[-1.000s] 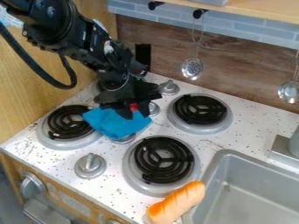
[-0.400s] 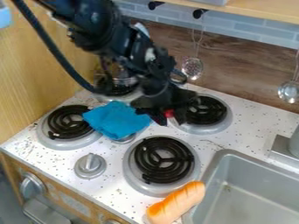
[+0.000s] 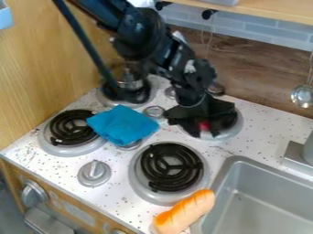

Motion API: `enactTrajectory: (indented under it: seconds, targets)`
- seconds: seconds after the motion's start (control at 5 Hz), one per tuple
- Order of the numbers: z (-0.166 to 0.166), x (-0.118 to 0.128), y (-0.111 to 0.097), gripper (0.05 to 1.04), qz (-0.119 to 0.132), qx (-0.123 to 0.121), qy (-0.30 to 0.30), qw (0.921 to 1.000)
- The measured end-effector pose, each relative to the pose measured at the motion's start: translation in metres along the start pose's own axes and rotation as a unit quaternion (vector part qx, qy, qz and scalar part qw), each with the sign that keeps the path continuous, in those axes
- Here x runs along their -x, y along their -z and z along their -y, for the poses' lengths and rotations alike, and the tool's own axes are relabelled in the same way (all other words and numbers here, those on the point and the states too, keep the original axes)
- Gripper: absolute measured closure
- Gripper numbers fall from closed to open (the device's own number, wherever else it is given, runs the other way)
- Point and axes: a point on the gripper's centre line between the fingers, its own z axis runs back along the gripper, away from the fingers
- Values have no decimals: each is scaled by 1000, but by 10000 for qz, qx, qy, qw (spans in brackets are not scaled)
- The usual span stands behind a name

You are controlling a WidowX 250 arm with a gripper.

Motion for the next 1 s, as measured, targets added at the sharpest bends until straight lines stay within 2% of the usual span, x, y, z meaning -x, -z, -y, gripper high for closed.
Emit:
enactTrajectory:
  seconds: [0.4,1.0]
  targets:
    - [31,-4,16,627,10,122,215,9997]
    - [49,-19,70,627,-214,-1,114,9997]
